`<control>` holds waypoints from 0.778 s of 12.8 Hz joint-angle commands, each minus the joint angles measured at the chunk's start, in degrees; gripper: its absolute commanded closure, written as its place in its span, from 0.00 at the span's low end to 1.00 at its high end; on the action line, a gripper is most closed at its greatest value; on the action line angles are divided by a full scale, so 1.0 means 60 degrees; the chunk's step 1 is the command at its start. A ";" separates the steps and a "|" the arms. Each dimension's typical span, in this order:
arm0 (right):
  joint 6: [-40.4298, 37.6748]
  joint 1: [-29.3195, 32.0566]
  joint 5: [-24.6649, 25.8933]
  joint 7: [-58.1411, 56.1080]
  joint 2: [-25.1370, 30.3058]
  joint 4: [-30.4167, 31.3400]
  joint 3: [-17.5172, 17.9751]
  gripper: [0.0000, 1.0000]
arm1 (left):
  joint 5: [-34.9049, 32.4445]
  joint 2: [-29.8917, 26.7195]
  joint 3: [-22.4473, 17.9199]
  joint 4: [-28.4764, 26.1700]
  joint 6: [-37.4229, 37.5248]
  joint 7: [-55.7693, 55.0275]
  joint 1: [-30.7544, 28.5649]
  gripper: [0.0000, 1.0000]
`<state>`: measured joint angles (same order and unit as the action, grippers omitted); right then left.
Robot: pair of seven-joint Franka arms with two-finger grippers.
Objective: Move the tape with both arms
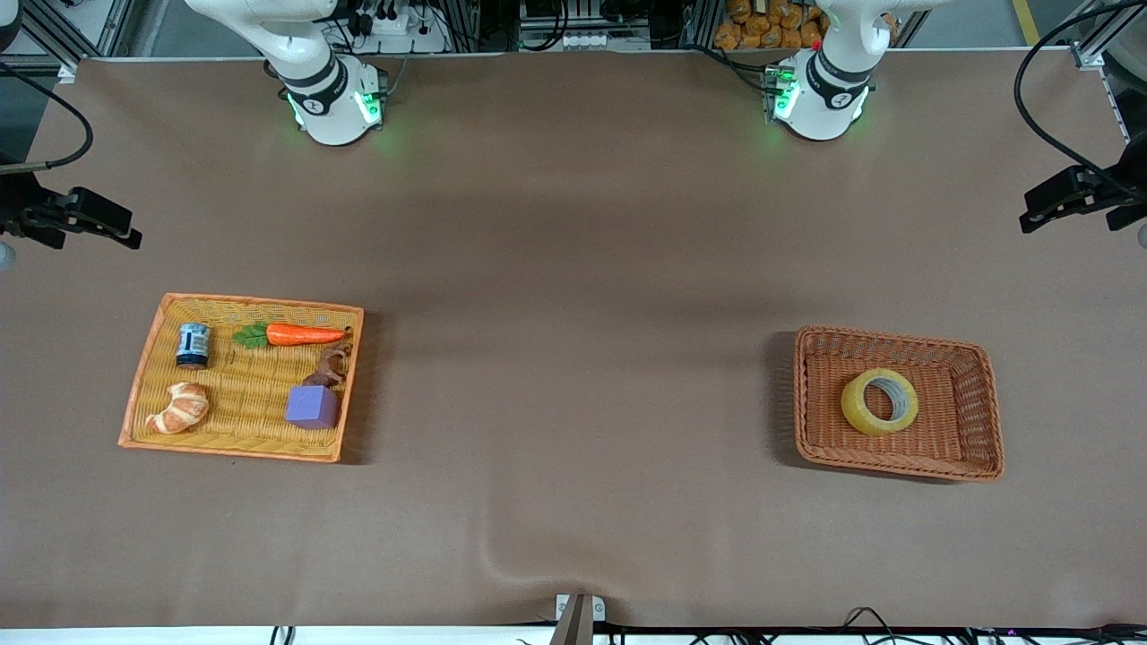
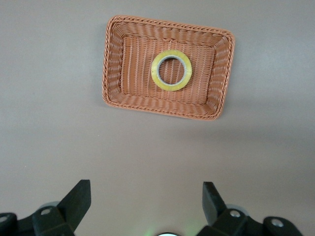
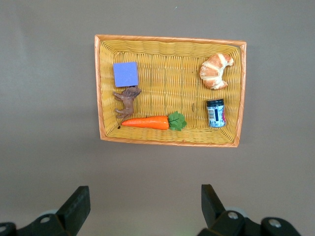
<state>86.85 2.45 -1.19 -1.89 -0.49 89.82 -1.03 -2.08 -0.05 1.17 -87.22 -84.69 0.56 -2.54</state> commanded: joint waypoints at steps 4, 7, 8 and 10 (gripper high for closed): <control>-0.0061 0.0119 -0.0065 -0.0021 0.0009 -0.0087 0.0084 0.00 | -0.0193 -0.0373 -0.0458 -0.0230 -0.0036 0.0184 0.0672 0.00; -0.0061 0.0104 -0.0079 -0.0021 -0.0006 -0.0087 0.0084 0.00 | -0.0136 -0.0329 -0.0473 -0.0200 -0.0036 0.0229 0.0833 0.00; -0.0061 0.0104 -0.0079 -0.0021 -0.0006 -0.0087 0.0084 0.00 | -0.0136 -0.0329 -0.0473 -0.0099 -0.0036 0.0185 0.0921 0.00; -0.0061 0.0119 -0.0079 -0.0021 -0.0006 -0.0087 0.0084 0.00 | -0.0092 -0.0329 -0.0458 -0.0054 0.0008 0.0126 0.0936 0.00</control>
<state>86.86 2.45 -1.19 -1.89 -0.49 89.82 -1.03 -2.24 -1.09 -0.93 -87.53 -84.79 0.65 2.23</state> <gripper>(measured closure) 0.000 0.000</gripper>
